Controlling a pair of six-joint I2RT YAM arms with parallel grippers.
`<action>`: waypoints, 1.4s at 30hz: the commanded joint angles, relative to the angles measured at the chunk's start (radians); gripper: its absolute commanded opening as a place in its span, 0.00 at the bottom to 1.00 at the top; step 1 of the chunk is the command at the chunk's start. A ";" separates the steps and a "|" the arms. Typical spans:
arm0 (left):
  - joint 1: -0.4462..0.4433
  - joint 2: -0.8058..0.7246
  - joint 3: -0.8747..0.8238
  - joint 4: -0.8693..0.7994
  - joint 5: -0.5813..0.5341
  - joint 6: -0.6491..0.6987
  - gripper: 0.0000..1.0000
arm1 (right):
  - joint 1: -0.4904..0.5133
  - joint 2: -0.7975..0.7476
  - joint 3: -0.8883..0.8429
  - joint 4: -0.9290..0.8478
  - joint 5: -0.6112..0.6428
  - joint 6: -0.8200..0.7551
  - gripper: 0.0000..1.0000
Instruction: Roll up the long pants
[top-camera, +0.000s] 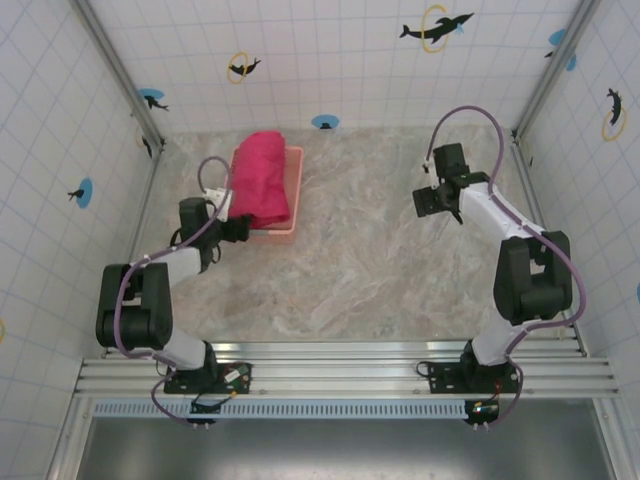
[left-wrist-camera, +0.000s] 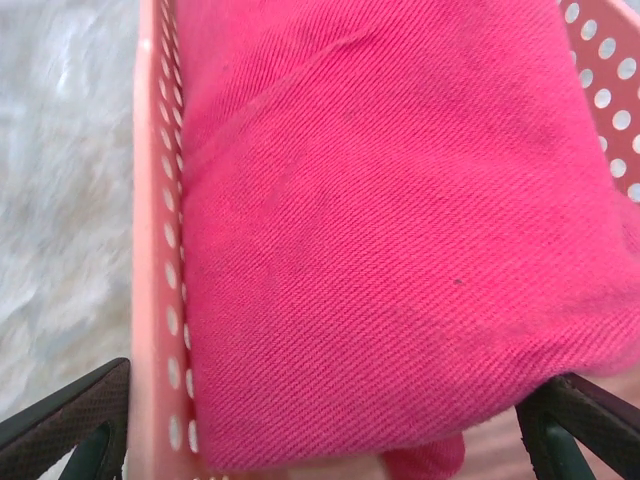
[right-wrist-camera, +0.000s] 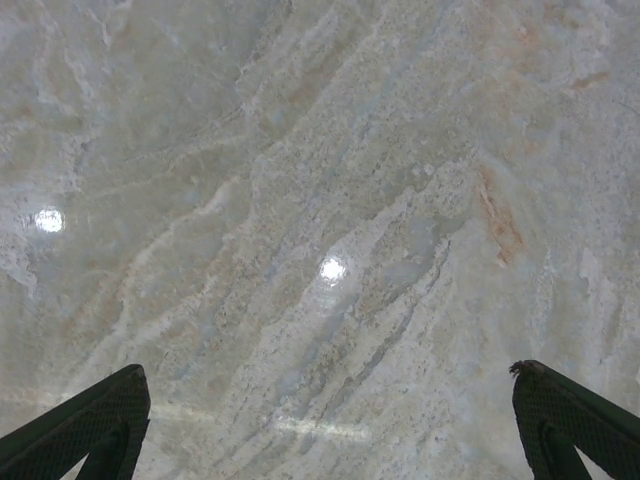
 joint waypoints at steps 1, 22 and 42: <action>-0.087 -0.032 -0.119 0.201 -0.149 0.146 0.97 | -0.053 -0.093 -0.099 0.241 -0.039 -0.029 0.96; -0.105 -0.005 -0.200 0.368 -0.207 0.141 0.97 | -0.098 -0.167 -0.692 1.054 -0.183 -0.038 0.96; -0.105 -0.005 -0.198 0.365 -0.206 0.141 0.97 | -0.041 -0.166 -0.828 1.285 -0.026 -0.049 0.96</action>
